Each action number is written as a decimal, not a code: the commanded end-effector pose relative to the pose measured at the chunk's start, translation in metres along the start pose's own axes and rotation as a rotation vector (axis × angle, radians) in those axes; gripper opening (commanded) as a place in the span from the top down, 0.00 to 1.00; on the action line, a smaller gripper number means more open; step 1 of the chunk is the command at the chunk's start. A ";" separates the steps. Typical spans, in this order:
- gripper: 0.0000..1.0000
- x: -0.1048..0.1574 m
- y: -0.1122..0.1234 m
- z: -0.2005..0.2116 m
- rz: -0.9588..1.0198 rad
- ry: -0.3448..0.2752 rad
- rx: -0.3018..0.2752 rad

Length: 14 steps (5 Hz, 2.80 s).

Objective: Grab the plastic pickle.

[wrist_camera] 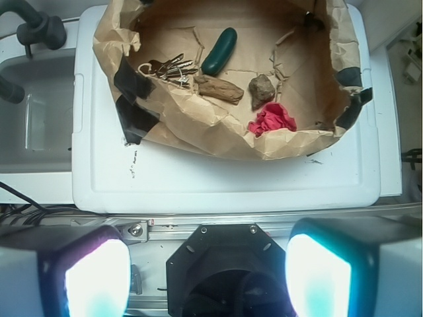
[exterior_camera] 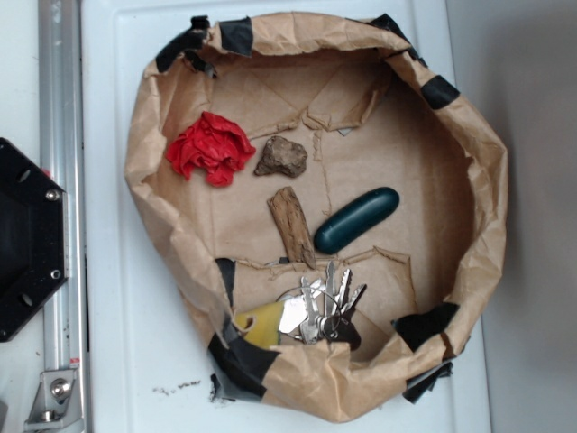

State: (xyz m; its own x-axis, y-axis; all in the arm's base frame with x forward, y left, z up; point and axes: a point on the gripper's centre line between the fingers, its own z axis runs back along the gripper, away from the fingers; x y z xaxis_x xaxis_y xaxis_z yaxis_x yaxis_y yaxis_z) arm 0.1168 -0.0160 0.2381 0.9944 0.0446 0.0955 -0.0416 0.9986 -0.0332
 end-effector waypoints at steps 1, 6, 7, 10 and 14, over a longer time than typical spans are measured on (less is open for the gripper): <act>0.00 0.000 0.000 0.000 0.000 0.000 0.000; 0.00 0.181 0.059 -0.178 0.506 -0.082 -0.111; 0.00 0.189 0.036 -0.218 0.353 -0.039 -0.034; 1.00 0.165 0.012 -0.231 0.210 0.041 -0.048; 1.00 0.175 0.024 -0.068 0.005 -0.108 0.085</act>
State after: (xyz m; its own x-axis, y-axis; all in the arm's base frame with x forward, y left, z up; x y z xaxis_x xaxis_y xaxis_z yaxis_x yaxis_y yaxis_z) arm 0.2914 0.0108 0.1611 0.9896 0.0634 0.1293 -0.0705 0.9962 0.0518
